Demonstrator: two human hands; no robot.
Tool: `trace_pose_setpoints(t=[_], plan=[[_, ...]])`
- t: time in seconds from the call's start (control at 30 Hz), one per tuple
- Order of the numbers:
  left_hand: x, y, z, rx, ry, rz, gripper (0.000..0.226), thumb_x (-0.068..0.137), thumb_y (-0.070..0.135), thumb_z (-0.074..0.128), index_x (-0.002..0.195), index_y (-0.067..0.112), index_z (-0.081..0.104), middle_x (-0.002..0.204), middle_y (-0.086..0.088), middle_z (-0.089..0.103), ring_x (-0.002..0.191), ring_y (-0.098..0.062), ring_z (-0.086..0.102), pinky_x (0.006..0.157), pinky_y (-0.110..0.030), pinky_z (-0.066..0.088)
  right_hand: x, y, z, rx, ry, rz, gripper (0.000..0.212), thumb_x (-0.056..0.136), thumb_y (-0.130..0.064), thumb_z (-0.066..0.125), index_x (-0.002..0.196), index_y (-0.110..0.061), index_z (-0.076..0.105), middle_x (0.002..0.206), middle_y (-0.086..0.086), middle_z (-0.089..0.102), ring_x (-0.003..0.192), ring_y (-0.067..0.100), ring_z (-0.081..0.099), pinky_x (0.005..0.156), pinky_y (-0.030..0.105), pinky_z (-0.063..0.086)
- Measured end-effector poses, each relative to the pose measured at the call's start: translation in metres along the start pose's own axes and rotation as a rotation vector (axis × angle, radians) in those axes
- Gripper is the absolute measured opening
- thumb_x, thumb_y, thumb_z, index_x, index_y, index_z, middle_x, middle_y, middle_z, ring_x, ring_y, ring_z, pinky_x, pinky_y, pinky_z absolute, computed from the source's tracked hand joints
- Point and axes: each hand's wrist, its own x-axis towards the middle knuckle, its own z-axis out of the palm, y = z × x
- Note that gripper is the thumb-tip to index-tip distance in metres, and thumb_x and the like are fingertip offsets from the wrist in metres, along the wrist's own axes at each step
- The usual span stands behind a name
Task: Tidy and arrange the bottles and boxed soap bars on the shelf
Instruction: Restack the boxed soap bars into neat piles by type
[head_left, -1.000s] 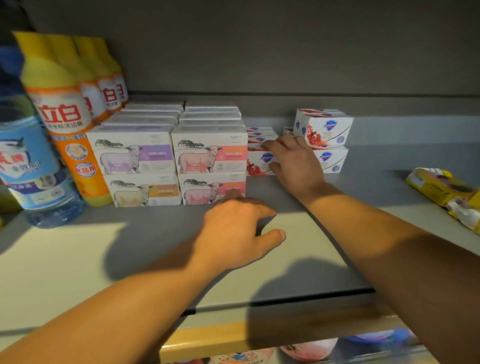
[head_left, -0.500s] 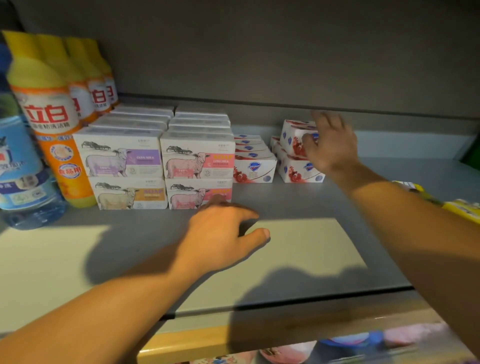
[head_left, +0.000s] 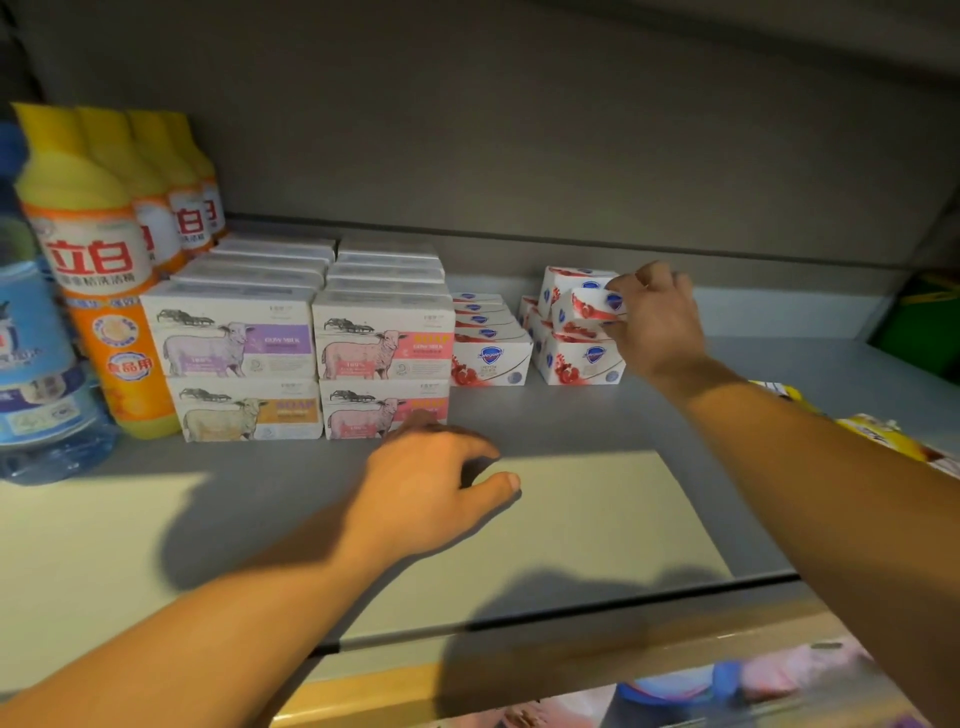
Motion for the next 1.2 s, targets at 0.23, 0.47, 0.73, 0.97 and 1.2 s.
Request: trace_pose_setpoints(t=[0.23,0.47,0.73,0.97,1.2], plan=[[-0.003,-0.002,-0.002,-0.063,-0.02,-0.017,0.041,0.087,0.06,0.056,0.115,0.032,0.066,0.109,0.015,0.07,0.106,-0.012,0.061,0.086,-0.027,0.048,-0.029,-0.009,-0.028,0.286,0.08,0.024,0.043,0.089,-0.016,0.067,0.13,-0.014,0.056,0.127,0.011,0.054,0.116,0.03,0.048,0.093,0.028,0.037],[-0.002,0.008,-0.017,-0.508,0.279,-0.124,0.052,0.078,0.046,0.061,0.121,0.018,0.065,0.107,0.009,0.07,0.096,-0.01,0.066,0.089,-0.022,0.05,-0.118,-0.042,-0.064,1.006,-0.089,0.181,0.049,0.082,-0.002,0.072,0.121,-0.021,0.051,0.101,0.003,0.068,0.08,-0.006,0.063,0.073,0.012,0.048],[-0.004,0.006,-0.013,-0.785,0.108,-0.141,0.029,0.087,0.023,0.072,0.116,0.019,0.066,0.081,-0.007,0.076,0.076,-0.019,0.071,0.078,-0.04,0.055,-0.163,-0.069,-0.046,1.296,-0.264,0.285,0.02,0.086,-0.002,0.069,0.1,-0.015,0.066,0.088,0.002,0.072,0.072,0.007,0.069,0.063,0.019,0.052],[-0.001,0.0,-0.01,-1.133,0.182,-0.365,0.011,0.093,0.016,0.064,0.095,0.009,0.072,0.085,-0.017,0.075,0.065,-0.029,0.069,0.055,-0.04,0.06,-0.177,-0.066,-0.044,1.33,-0.341,0.151,0.072,0.07,-0.014,0.076,0.132,-0.035,0.047,0.125,-0.004,0.062,0.109,0.014,0.065,0.08,0.029,0.057],[0.0,0.001,-0.012,-1.245,0.097,-0.45,0.042,0.097,0.041,0.054,0.089,0.003,0.07,0.059,-0.017,0.063,0.042,-0.023,0.053,0.039,-0.026,0.046,-0.173,-0.07,-0.037,1.307,-0.253,0.346,0.04,0.072,-0.047,0.068,0.105,-0.024,0.067,0.094,-0.002,0.073,0.07,0.008,0.066,0.061,0.019,0.05]])
